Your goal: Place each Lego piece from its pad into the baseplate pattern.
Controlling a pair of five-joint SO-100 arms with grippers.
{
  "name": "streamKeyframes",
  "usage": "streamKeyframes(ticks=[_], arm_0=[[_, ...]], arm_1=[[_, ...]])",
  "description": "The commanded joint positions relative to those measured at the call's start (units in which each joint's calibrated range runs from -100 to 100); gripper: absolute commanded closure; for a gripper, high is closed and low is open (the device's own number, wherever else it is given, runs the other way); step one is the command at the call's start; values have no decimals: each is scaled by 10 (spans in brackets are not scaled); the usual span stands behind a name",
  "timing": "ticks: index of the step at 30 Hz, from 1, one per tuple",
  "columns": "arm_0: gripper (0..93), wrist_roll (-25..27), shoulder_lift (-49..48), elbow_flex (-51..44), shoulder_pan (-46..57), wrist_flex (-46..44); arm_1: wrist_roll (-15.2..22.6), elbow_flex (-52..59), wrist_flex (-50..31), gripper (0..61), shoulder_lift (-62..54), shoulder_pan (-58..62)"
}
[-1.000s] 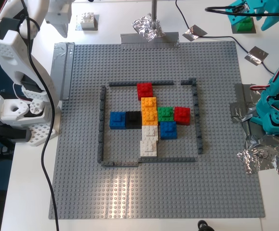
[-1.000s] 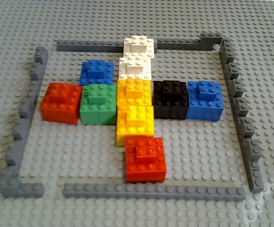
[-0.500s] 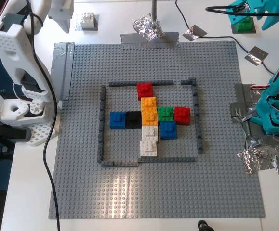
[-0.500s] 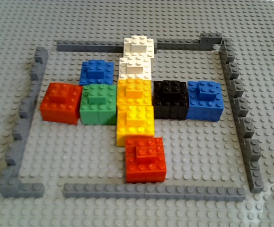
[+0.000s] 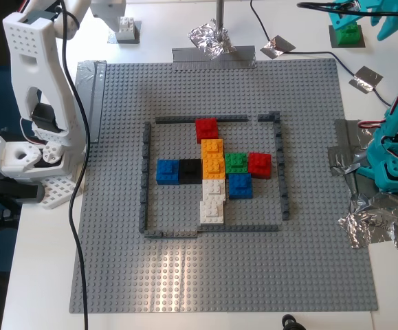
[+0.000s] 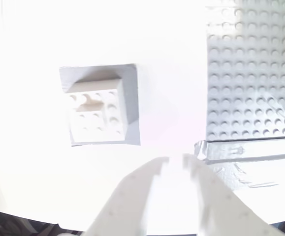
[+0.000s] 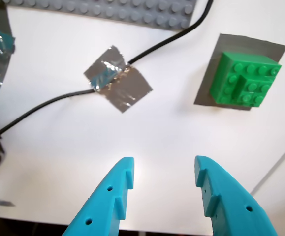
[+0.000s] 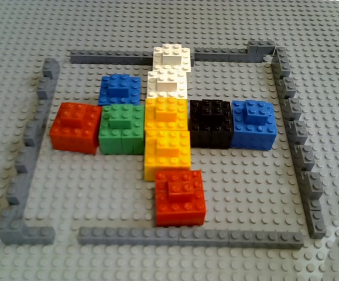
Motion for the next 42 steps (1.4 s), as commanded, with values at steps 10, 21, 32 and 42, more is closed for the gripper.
streamKeyframes(ticks=[10,21,32,42], arm_0=[[781,1,214,-275,1,-4],[781,3,297,-391,-15,0],[781,4,301,-393,-30,-1],[781,4,328,-414,-27,-1]], arm_1=[[-8,-96,-63,392,41,-16],[4,-155,-44,388,97,2],[20,-173,-28,383,122,-2],[15,-173,-63,370,126,-26]])
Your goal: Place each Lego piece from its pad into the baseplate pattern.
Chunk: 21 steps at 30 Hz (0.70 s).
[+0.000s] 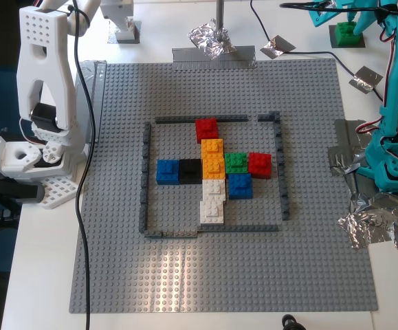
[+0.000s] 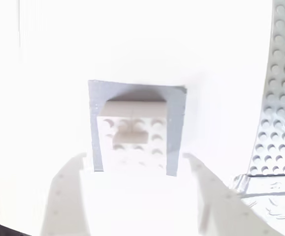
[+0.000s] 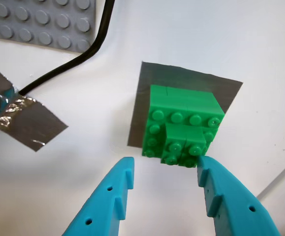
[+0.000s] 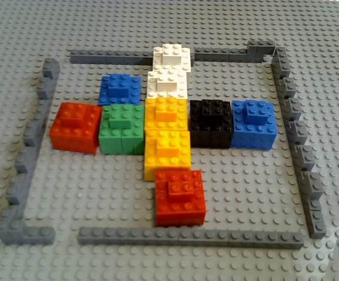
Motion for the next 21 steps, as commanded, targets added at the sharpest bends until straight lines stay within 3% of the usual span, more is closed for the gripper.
streamKeyframes(ticks=[1,19,21], arm_0=[[781,4,4,-44,-2,3],[790,4,36,-70,-4,4],[856,4,36,-70,-4,4]], arm_1=[[-3,-44,-20,371,-11,-12],[-3,-15,-55,375,13,-21],[-5,-12,-53,395,17,-23]])
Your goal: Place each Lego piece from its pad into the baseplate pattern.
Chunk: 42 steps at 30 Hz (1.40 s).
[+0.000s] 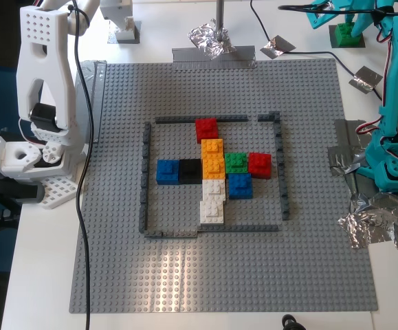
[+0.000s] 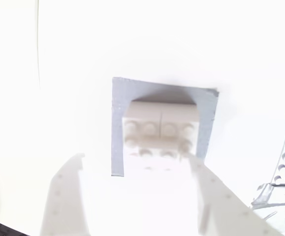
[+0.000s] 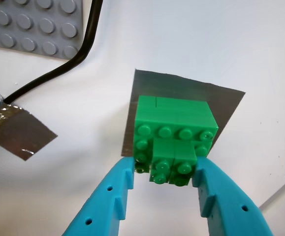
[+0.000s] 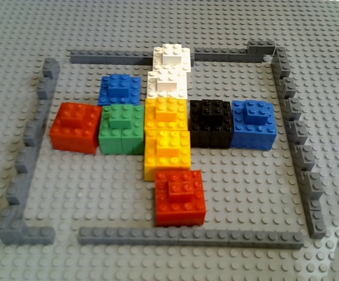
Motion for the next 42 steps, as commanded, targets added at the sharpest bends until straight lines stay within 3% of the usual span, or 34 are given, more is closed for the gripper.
streamKeyframes(ticks=[1,2,7,18,22,30,38,42], arm_0=[[895,4,-5,-28,-4,5],[927,4,-5,-28,-4,5],[927,4,-7,-29,-4,28],[927,5,-80,-21,-33,36],[927,23,-126,11,-52,36],[927,26,-299,192,-113,33],[927,26,-402,292,-163,32],[927,26,-430,313,-188,33]], arm_1=[[-6,-11,-6,426,-8,-11],[-9,-11,-4,447,-7,-11],[-11,-8,1,477,-6,-9],[-19,10,15,609,-42,-6],[-23,8,19,611,-69,-9],[-25,1,52,611,-153,-3],[-22,198,30,611,-313,20],[-55,241,67,611,-351,55]])
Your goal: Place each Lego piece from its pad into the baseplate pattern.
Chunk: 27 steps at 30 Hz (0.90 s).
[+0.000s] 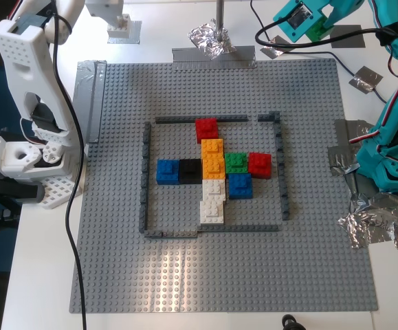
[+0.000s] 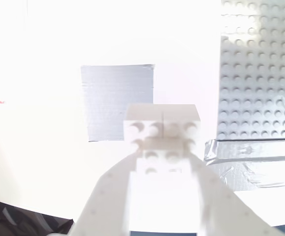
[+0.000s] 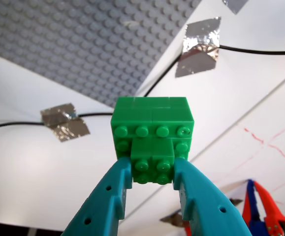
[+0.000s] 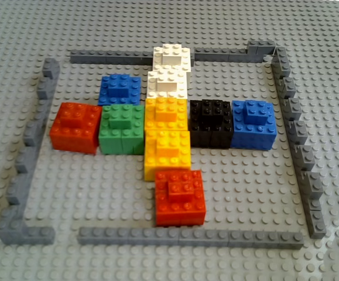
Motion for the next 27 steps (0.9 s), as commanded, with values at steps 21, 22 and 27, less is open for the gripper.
streamKeyframes(ticks=[21,22,27], arm_0=[[927,-2,-218,149,-222,5],[927,-2,-236,170,-245,6],[927,-2,-280,222,-304,7]], arm_1=[[-51,470,76,612,-480,313],[-56,498,73,611,-494,347],[-72,566,43,611,-550,422]])
